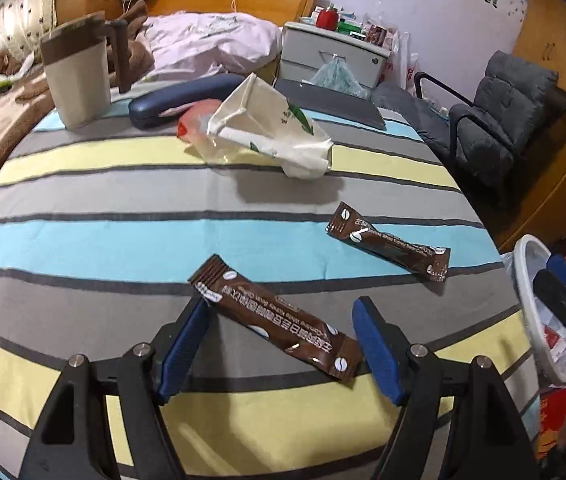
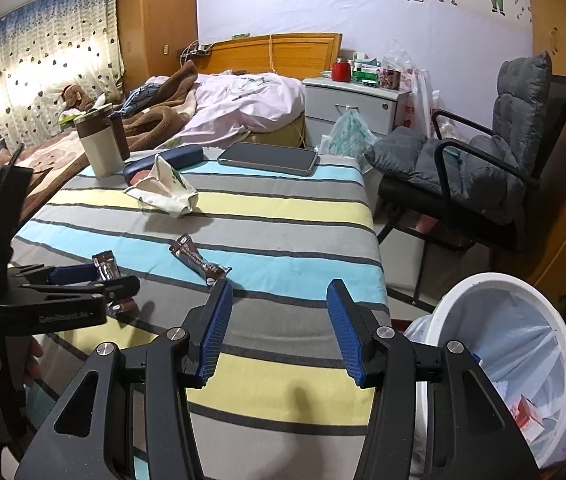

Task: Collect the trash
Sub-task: 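Grasp the brown snack bar wrapper with the right gripper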

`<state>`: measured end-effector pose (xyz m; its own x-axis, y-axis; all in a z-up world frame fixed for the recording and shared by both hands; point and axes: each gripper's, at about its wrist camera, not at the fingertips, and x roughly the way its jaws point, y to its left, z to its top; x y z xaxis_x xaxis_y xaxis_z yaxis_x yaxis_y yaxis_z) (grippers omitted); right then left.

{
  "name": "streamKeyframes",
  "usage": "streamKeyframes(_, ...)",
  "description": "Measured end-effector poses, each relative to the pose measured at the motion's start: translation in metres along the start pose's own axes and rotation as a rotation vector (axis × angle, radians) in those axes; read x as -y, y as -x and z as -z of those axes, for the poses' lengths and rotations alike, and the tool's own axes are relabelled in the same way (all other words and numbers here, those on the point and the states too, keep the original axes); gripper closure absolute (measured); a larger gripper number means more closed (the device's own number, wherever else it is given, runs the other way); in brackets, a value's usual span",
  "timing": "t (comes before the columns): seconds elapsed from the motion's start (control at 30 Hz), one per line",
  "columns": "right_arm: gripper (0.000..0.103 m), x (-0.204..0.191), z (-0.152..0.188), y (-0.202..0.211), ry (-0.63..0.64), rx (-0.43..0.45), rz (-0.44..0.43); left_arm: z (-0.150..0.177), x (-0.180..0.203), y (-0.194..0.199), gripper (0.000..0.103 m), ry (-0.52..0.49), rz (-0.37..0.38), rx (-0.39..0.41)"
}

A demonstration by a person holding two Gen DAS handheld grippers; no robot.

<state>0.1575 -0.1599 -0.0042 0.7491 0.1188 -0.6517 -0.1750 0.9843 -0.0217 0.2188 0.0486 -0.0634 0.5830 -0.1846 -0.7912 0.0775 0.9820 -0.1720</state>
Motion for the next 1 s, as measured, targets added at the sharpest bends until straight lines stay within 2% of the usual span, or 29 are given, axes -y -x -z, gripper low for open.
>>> streamKeyframes(0.47,0.052,-0.014,-0.007,-0.01,0.034,-0.01,-0.049,0.013,-0.037,0.02,0.027,-0.008,-0.09,-0.009)
streamKeyframes(0.57,0.052,-0.016,-0.008,-0.016,0.041,-0.025,-0.054,0.01,-0.041,0.022,0.027,0.005,-0.055,0.002)
streamKeyframes(0.73,0.052,-0.019,-0.008,-0.028,0.076,-0.062,-0.07,0.004,-0.03,0.013,0.027,-0.044,-0.015,-0.001)
streamKeyframes(0.87,0.052,-0.019,-0.008,-0.035,0.099,-0.085,-0.065,-0.003,-0.019,0.006,0.027,-0.095,-0.008,0.001)
streamKeyframes(1.0,0.052,-0.02,-0.01,-0.041,0.107,-0.105,-0.106,-0.009,-0.018,-0.005,0.029,-0.118,-0.034,-0.016)
